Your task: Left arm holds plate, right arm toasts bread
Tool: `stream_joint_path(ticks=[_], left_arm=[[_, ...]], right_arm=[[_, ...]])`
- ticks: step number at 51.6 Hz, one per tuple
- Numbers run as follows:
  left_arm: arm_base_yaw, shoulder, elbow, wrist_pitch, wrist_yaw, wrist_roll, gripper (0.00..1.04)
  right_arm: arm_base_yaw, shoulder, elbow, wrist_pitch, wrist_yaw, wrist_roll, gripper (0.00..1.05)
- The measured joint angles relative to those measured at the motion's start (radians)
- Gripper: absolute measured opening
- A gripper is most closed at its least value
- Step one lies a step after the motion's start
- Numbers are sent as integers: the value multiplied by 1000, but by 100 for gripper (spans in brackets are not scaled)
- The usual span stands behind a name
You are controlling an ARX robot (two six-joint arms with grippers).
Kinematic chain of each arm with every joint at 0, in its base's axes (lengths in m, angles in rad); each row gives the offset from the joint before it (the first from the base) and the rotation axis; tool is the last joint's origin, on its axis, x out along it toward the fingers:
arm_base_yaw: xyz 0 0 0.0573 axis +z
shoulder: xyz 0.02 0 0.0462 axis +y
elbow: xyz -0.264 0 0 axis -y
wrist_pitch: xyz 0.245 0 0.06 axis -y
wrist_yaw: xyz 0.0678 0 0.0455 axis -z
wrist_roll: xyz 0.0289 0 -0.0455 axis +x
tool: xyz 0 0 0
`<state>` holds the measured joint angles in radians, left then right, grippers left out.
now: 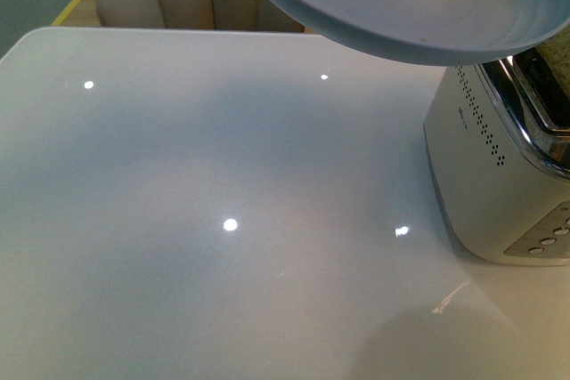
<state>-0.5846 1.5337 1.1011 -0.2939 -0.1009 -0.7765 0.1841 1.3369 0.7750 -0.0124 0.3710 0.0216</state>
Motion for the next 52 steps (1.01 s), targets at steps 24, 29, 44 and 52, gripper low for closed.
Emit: stream_joint_path(ticks=[24,29,44,52], left_arm=[[0,0,0,0,0,0,3],[0,0,0,0,0,0,3],[0,0,0,0,0,0,3],[0,0,0,0,0,0,3]], right_arm=[[27,39,-15,25,27,0,3],[28,45,-19,26,30,0,3],[36,66,-34,47,45,0,3],[39,84,-48,65,52,0,3]])
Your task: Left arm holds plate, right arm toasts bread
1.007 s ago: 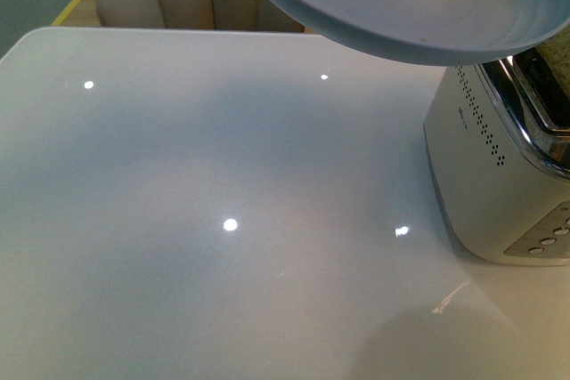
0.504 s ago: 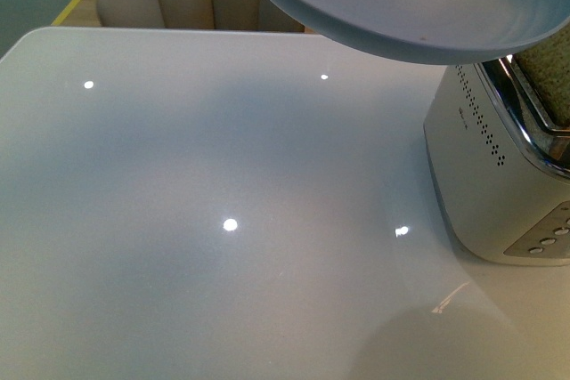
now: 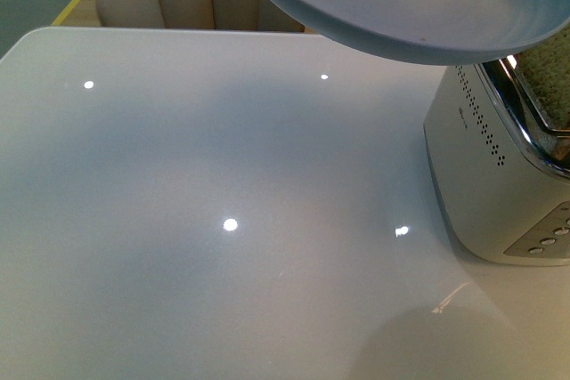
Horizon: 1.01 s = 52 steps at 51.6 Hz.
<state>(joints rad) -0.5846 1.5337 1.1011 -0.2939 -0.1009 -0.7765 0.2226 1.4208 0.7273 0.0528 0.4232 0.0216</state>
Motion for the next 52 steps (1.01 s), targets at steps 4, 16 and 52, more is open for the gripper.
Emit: stream_joint_path(ticks=[4,16,52], left_arm=[[0,0,0,0,0,0,3],[0,0,0,0,0,0,3],[0,0,0,0,0,0,3]], right_arm=[[3,12,-14,14,3,0,3],[10,46,-48,63,6,0,3],[-2,-18,-124,86,-29,18,79]])
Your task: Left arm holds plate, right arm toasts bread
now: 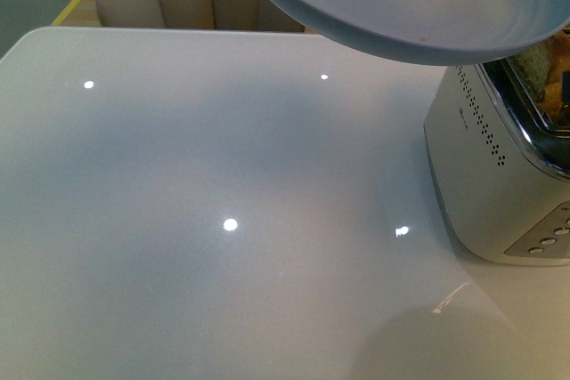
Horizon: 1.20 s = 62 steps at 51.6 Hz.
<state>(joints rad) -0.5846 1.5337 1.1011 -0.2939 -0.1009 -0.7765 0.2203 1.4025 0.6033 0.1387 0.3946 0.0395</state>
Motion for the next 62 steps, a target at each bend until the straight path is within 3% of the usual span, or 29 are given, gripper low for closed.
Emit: stream_joint_path(ticks=[5,29,34,38,48,56,62], left_arm=[[0,0,0,0,0,0,3],[0,0,0,0,0,0,3],[0,0,0,0,0,0,3],[0,0,0,0,0,0,3],[0,0,0,0,0,0,3],[0,0,0,0,0,0,3],[0,0,0,0,1,0,3]], right_arm=[[-18,-81,-23,-31,-32,21,97],[-54,-455,-130,-143,-135,45,94],[-87,-552,-305,254,-264,-2,77],[-107,-607,-386,422,-288,-16,62],[-182,-700,-467,414,-382,-31,29],[-216,-775,-504,381,-392,-34,2],[-217,-827,-527,351,-392,-36,2]])
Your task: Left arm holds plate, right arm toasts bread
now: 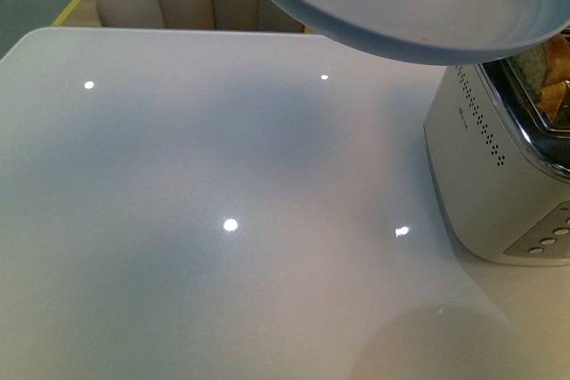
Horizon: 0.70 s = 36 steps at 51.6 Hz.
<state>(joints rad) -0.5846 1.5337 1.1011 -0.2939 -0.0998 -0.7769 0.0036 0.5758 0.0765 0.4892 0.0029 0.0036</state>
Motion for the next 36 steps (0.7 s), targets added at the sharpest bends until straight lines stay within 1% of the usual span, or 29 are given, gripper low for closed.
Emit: stream_joint_path(ticks=[13,16,36], left_arm=[[0,0,0,0,-1,0,3],[0,0,0,0,0,0,3],[0,0,0,0,-1,0,3]], right_arm=[[0,-137,-39,-97,0,0,2],[0,-153,-58,-77,-1,0,2],[0,-300,-59,-213,-3,0,2]])
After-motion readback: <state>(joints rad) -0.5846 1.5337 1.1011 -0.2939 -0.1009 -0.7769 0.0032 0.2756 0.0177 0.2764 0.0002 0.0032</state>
